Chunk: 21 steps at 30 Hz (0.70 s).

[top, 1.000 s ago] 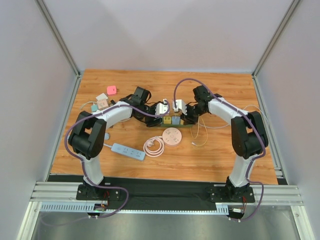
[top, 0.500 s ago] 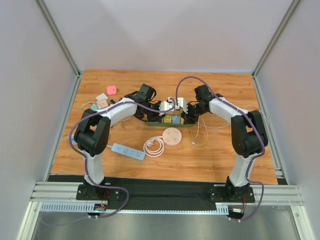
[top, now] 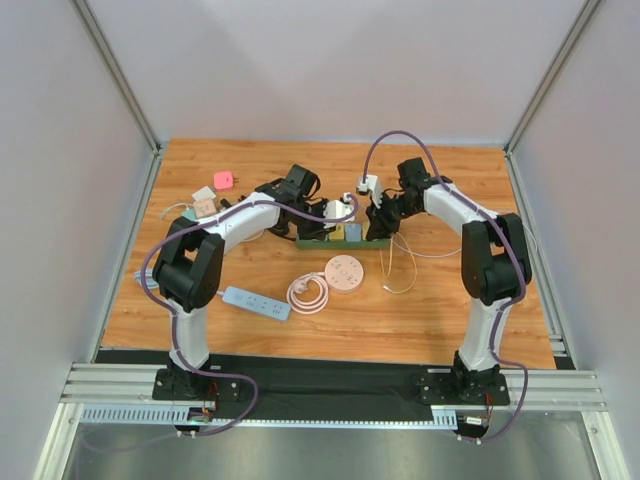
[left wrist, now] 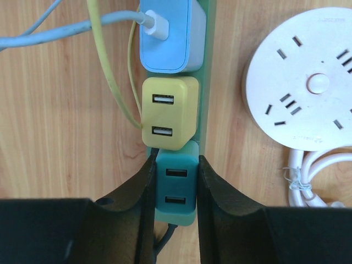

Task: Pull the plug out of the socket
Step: Remove the plug from the socket.

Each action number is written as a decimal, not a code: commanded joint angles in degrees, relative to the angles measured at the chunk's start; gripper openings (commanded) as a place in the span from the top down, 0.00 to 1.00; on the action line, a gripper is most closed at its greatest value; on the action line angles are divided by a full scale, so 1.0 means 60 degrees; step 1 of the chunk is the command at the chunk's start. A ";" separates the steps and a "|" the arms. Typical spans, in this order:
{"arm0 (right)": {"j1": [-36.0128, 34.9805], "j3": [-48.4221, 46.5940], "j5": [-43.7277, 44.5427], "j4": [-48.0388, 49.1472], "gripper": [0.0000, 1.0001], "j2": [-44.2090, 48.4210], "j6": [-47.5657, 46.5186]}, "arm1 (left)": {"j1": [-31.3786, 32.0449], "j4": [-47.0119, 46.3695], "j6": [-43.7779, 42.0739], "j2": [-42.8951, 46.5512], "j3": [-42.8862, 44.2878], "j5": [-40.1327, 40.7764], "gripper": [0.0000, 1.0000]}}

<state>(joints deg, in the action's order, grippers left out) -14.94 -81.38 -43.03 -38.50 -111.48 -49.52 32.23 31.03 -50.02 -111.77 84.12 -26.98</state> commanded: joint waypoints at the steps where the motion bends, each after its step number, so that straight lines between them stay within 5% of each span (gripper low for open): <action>1: 0.0059 -0.0925 -0.1706 -0.0218 1.00 0.0137 0.1430 | 0.0312 0.0044 -0.0130 -0.0606 0.0145 0.0542 1.00; 5: 0.0029 0.0958 -0.2100 -0.0059 1.00 0.1407 -0.1994 | 0.0327 0.0058 -0.0086 -0.0664 0.0189 0.0629 1.00; 10: -0.0175 0.2109 -0.1415 0.0938 1.00 0.2072 -0.2808 | 0.0371 0.0088 -0.0042 -0.0738 0.0263 0.0761 1.00; 14: -0.0425 0.1979 0.0196 0.2618 1.00 0.1896 0.0445 | 0.0444 0.0073 0.0031 -0.0869 0.0350 0.1010 1.00; 21: -0.0147 0.0895 -0.0254 0.2784 1.00 0.1164 0.4969 | 0.0503 0.0088 0.0104 -0.1001 0.0453 0.1333 1.00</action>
<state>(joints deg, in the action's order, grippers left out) -15.31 -70.41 -38.74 -28.60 -104.55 -39.70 34.54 32.51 -50.26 -113.65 86.85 -23.83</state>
